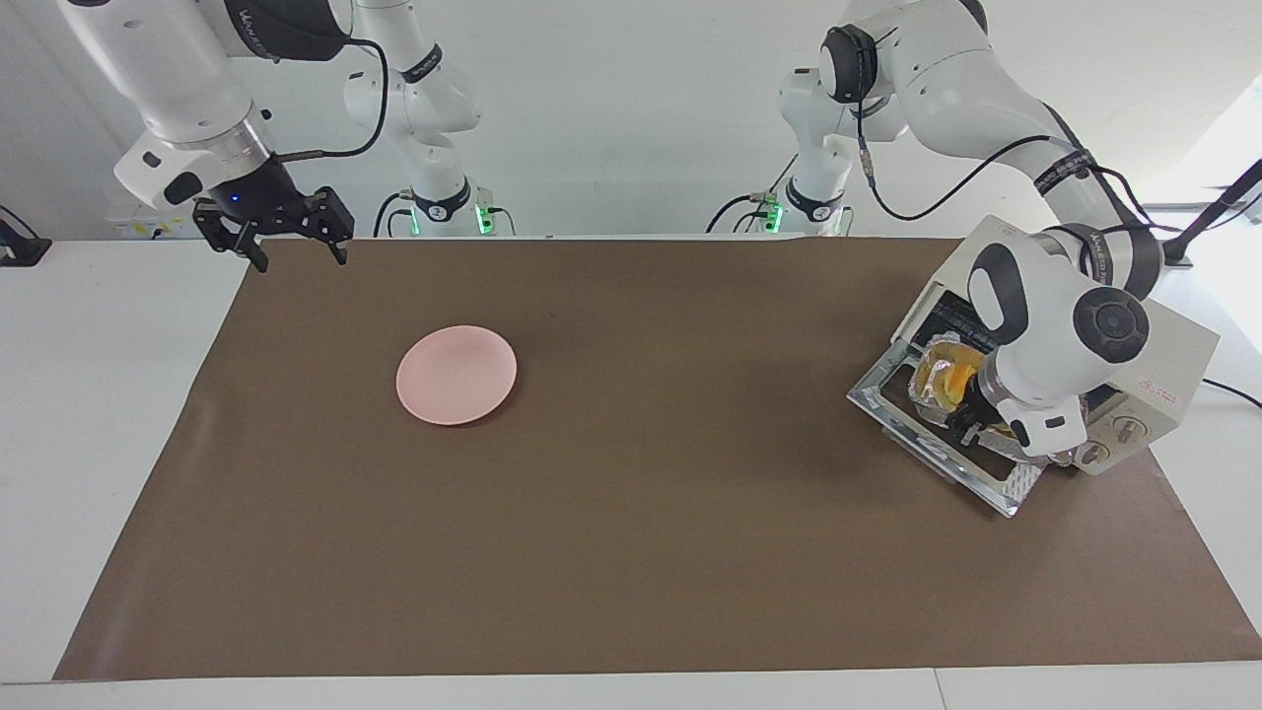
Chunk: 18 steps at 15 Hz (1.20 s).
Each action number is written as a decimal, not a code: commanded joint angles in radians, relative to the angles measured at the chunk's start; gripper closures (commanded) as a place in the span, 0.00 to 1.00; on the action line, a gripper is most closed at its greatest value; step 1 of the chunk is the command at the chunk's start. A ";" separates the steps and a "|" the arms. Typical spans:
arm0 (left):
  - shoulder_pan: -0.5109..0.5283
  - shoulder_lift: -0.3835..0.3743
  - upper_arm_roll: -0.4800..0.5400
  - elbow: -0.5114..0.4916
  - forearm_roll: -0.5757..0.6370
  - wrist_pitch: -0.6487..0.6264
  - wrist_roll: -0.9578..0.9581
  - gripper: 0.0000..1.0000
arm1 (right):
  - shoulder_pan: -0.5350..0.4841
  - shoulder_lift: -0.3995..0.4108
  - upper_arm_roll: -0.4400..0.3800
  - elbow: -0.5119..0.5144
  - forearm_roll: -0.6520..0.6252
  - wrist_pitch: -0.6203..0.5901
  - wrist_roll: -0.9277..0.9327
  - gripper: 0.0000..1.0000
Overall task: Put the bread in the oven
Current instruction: 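Push the foil tray into the oven opening with the left gripper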
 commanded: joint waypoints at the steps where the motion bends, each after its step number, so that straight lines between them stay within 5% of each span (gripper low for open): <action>1: 0.020 -0.054 0.002 -0.052 -0.007 -0.013 0.083 1.00 | -0.019 0.001 0.015 0.006 0.013 -0.015 0.013 0.00; 7: 0.048 -0.073 0.008 -0.083 -0.007 -0.014 0.211 1.00 | -0.018 0.001 0.015 0.005 0.013 -0.015 0.013 0.00; 18: -0.052 -0.134 0.006 -0.167 -0.009 -0.016 0.140 1.00 | -0.018 0.001 0.015 0.006 0.013 -0.015 0.013 0.00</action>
